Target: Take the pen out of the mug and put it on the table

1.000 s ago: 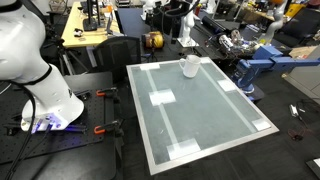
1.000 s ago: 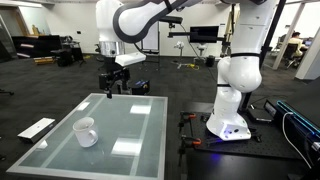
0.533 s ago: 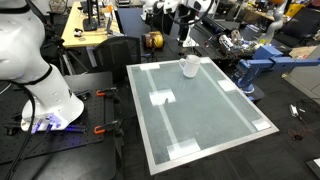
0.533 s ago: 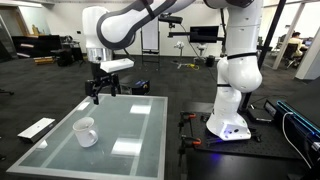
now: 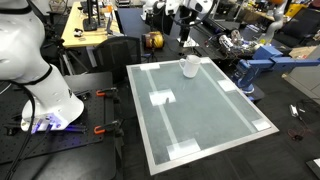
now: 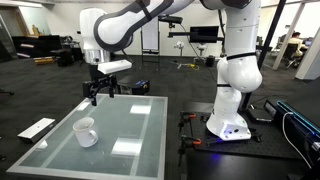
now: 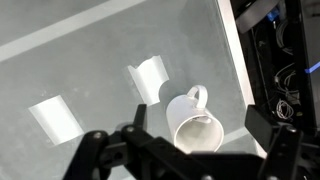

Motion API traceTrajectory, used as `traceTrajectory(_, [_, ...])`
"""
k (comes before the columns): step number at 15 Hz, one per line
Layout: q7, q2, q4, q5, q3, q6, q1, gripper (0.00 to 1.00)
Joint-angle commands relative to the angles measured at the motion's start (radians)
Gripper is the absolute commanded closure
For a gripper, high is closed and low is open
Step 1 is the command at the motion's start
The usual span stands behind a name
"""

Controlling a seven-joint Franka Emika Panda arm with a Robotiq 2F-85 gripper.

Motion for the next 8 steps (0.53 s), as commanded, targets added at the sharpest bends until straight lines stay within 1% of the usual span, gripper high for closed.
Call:
traceTrajectory(1, [-0.014,0.011,0.007,0.004,-0.024,0.009,0.024,0.0])
traceTrajectory(4, [0.025,0.042,0.032,-0.027,-0.034,-0.003,0.036,0.0])
traceTrajectory(8, [0.008,0.091,0.074,-0.021,-0.046,-0.021,0.04,0.0])
